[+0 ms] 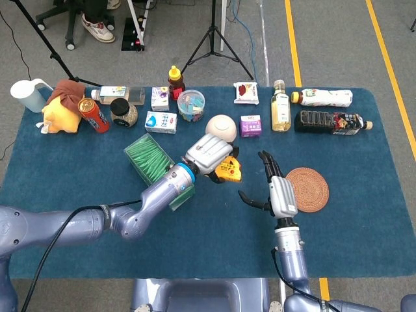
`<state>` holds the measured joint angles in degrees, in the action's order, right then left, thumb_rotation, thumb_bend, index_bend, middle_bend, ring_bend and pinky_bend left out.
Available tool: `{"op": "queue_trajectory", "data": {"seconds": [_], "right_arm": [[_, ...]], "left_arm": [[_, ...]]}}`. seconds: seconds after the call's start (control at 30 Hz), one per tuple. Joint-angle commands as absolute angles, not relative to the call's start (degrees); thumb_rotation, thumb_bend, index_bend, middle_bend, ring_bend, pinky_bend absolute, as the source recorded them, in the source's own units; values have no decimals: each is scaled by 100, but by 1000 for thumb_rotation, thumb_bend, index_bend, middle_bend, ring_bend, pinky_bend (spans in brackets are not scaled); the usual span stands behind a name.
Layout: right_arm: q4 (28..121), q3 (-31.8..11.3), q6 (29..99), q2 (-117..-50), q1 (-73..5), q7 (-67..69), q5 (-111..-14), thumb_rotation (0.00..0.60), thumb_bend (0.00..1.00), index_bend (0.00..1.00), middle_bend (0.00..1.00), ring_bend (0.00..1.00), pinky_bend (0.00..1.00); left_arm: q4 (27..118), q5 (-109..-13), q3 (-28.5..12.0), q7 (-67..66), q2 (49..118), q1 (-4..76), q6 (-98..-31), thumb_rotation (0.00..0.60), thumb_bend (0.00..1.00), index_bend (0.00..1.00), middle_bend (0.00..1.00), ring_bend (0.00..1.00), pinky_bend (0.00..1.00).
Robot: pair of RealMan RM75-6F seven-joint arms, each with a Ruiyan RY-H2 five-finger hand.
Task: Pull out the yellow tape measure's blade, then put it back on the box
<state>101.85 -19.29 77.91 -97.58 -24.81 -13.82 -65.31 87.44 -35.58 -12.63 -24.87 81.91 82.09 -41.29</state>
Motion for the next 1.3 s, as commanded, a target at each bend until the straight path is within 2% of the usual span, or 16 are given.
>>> {"op": "queue_trajectory", "data": {"seconds": [0.03,1.0,1.3], "right_arm": [[10164,-1962,7789,-9801,-2527,-1434,-6487,406,255,0,38,86,220],[9806,-2155,7825,-10092,-2770,-1571,-6116,405,254,0,36,85,220],[9754,-2173,7845,-10113,-2793,-1564,-6053,405,291,0,37,88,220]], "left_arm": [[8695,-3478,-1263,-2519,8255,8259,-4149,600,349,632,483,462,633],[8590,-3203,-1225,-2496,8336,8414,-4037,600,350,632,483,463,634],[8625,-3231,-1158,-2453,8285,8418,-3950,600,349,632,483,464,633]]}}
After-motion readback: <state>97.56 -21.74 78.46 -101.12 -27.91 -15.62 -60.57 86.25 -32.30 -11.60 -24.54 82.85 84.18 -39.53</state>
